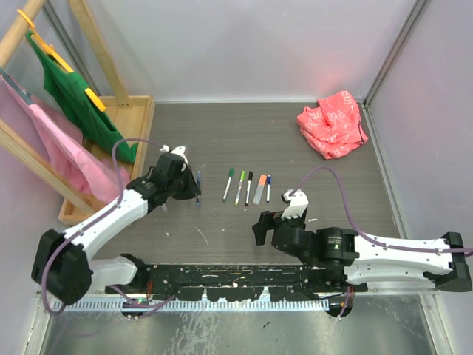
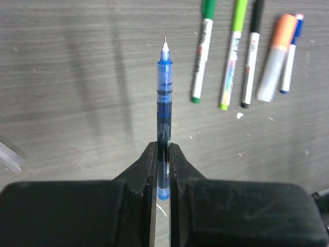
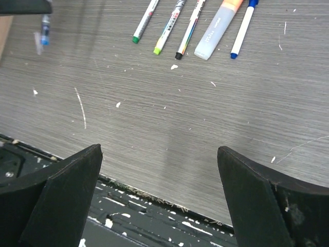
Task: Insert the pens into the pen caps
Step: Pick up the pen from the center of the board.
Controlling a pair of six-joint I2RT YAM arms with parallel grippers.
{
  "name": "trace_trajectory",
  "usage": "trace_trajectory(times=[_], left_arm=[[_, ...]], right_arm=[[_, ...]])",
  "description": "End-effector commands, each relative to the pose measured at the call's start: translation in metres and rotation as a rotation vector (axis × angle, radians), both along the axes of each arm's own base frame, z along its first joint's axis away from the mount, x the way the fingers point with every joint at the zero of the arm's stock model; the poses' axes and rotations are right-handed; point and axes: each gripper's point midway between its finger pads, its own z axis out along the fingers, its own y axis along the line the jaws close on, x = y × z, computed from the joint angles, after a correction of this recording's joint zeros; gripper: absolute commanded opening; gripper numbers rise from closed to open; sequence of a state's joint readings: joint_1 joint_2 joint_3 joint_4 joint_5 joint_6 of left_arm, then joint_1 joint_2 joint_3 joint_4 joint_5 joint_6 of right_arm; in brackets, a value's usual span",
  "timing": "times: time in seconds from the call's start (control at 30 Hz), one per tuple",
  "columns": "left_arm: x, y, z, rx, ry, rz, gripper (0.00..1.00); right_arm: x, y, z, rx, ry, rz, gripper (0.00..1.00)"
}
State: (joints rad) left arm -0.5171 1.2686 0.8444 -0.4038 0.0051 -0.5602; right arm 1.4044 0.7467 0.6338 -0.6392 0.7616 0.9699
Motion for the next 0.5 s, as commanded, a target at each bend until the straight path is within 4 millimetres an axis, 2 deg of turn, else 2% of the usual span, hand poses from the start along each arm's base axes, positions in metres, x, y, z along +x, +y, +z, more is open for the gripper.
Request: trace_trajectory(times=[0.0,0.13,0.3,0.47], left_arm=[[-0.021,-0.022,0.029,-0.139,-0.077,-0.013,0.02],[-0.044,-0.039,0.053,-0.217,-0.144,-0.075,0.03],[-0.058,-0.047,0.089,-0.298,-0.249,-0.121,0.02],[-0.074,-0.058,0.105,-0.319,-0.298,-0.188,0.01]], right_arm=[[0.016,0.014,0.029,0.010,-0.057,-0.019,0.99],[0.026,0.031,0.044,0.029,-0.062,0.024,0.99],[0.036,0.057,0.061,0.111,-0.039,0.088,0.99],[0.046,0.076,0.082,0.218,-0.033,0.125,0.99]])
